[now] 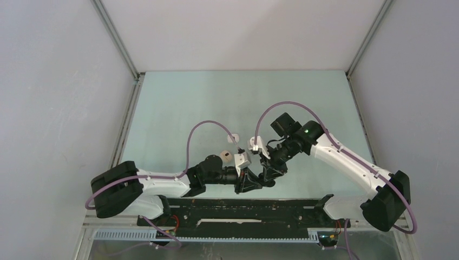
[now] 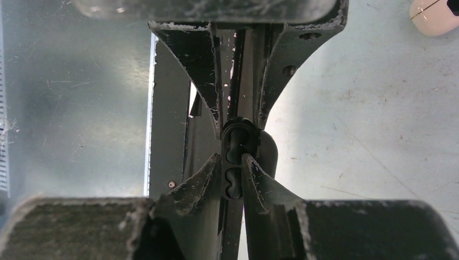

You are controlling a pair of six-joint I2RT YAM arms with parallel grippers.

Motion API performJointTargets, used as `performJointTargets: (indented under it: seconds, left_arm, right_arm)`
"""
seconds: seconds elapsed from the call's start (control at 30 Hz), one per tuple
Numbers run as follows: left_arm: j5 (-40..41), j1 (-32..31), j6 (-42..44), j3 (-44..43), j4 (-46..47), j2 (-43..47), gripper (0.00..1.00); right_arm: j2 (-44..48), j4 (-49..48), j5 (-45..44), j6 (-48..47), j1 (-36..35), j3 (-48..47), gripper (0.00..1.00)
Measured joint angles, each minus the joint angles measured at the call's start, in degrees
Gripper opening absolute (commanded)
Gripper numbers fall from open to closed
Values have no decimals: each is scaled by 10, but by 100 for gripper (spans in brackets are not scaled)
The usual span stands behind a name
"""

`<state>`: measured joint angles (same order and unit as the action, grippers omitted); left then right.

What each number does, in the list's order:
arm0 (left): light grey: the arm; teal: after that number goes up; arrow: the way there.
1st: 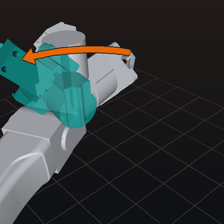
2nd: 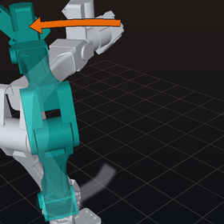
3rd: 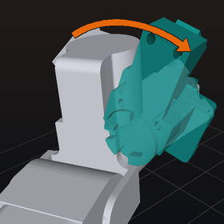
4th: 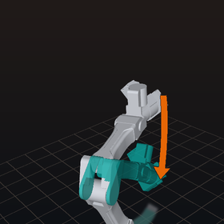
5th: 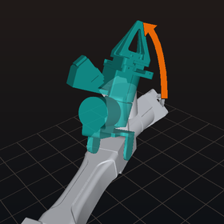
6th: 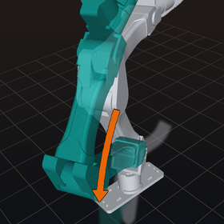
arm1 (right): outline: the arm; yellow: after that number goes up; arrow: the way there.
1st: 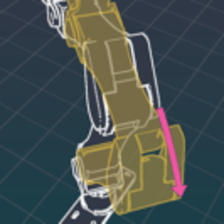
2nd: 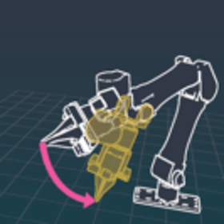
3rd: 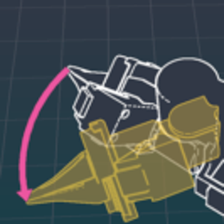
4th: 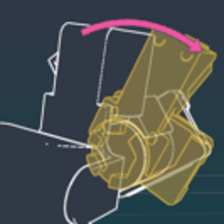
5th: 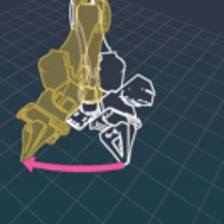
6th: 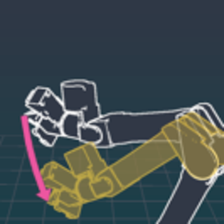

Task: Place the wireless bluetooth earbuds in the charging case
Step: Adjust the earbud with the charging case.

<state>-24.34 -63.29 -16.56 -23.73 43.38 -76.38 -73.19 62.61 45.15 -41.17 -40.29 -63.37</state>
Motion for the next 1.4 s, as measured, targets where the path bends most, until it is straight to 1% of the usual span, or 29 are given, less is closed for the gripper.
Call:
performJointTargets:
  seconds: [0.23,0.4,0.5,0.6,0.73,0.9,1.17,1.4]
  left_arm:
    - [0,1,0,0,0,0,0]
    - [0,1,0,0,0,0,0]
    - [0,1,0,0,0,2,0]
    - [0,1,0,0,0,4,0]
    - [0,1,0,0,0,4,0]
    - [0,1,-1,0,0,4,0]
    - [-1,1,1,0,0,7,0]
    - [0,1,11,7,-11,22,0]
  right_arm:
    - [0,-3,-5,2,-6,2,22]
    - [0,-9,-15,5,-9,4,17]
    - [0,-12,-19,7,-9,4,16]
    - [-1,-16,-22,9,-9,4,17]
    - [-1,-17,-21,11,-11,4,22]
    - [-1,-16,-21,11,-16,4,22]
    - [-7,-18,-22,17,-16,4,7]
    - [-15,-22,-20,22,-16,4,3]
